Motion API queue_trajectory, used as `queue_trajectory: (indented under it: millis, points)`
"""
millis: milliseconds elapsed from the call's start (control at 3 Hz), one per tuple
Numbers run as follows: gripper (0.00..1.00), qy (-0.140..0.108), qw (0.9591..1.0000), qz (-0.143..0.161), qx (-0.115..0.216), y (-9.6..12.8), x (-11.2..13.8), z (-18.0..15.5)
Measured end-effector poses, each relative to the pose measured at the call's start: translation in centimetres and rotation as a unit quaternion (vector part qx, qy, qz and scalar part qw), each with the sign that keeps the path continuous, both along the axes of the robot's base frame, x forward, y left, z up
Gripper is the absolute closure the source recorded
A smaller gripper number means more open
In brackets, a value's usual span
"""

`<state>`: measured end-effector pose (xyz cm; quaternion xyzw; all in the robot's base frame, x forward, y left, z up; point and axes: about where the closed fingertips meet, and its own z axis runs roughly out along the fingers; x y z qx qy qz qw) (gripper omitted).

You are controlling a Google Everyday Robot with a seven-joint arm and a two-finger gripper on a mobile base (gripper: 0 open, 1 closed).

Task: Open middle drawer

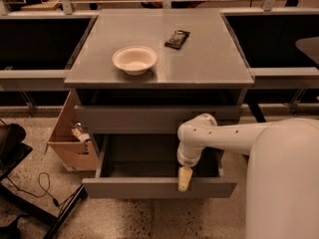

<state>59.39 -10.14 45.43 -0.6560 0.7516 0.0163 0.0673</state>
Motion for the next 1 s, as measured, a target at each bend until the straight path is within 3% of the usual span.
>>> queue_trajectory:
  millis: [333,667,1000]
  points:
    - [0.0,0.038,0.9992,-0.012,0.009,-0.1,-3.8,-1.9]
    - [0.19,0.075,0.9969,-0.02,0.007,0.7,-8.1,-2.7]
    - [0.5,0.127,0.9911,-0.029,-0.026,1.6,-14.6,-1.7]
